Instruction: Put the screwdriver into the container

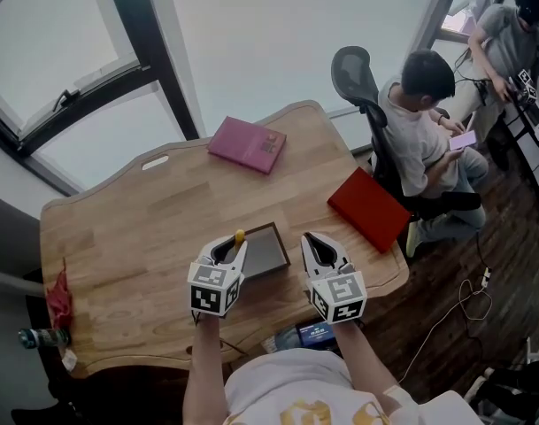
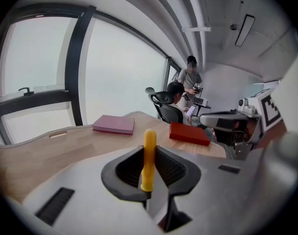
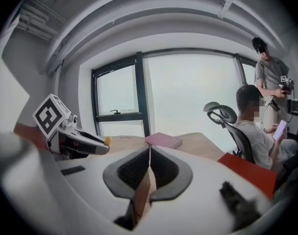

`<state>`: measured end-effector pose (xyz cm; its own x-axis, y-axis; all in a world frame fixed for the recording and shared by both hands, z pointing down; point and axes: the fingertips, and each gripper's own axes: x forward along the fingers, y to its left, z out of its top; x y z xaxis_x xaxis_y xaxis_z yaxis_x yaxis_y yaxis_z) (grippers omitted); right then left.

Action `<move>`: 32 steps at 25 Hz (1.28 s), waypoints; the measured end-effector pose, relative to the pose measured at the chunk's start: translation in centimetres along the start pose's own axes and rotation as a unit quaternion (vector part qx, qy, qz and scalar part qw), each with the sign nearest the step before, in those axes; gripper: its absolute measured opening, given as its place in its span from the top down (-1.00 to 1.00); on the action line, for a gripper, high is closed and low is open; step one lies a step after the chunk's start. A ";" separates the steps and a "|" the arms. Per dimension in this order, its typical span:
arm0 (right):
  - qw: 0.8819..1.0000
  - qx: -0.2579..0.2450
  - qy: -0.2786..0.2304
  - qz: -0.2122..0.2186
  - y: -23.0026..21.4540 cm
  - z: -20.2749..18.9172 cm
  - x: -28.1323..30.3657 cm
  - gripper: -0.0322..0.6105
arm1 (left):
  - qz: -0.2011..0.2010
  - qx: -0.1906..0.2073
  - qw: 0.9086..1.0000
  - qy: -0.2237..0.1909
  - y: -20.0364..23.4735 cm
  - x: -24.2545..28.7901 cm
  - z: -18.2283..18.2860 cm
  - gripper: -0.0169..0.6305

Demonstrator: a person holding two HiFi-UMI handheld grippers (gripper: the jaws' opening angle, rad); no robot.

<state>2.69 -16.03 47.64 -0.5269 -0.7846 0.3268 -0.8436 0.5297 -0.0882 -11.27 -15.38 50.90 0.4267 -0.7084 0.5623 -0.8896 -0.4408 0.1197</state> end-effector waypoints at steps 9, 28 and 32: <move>1.000 0.017 0.019 -0.006 -1.4 -1.2 1.2 0.79 | -0.022 0.004 0.999 0.036 -0.2 2.2 -1.6 0.71; 0.998 0.031 0.053 0.009 -0.8 -3.3 3.8 0.79 | -0.056 0.061 0.990 0.111 -0.5 5.4 -5.0 0.71; 0.998 0.033 0.058 0.008 -1.0 -3.7 4.0 0.80 | -0.069 0.062 0.988 0.126 -0.8 5.7 -5.5 0.71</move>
<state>1.78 -18.48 52.49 -0.5275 -0.7322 0.4308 -0.8426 0.5158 -0.1549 -8.97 -16.02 58.56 0.4743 -0.4846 0.7350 -0.7927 -0.5983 0.1170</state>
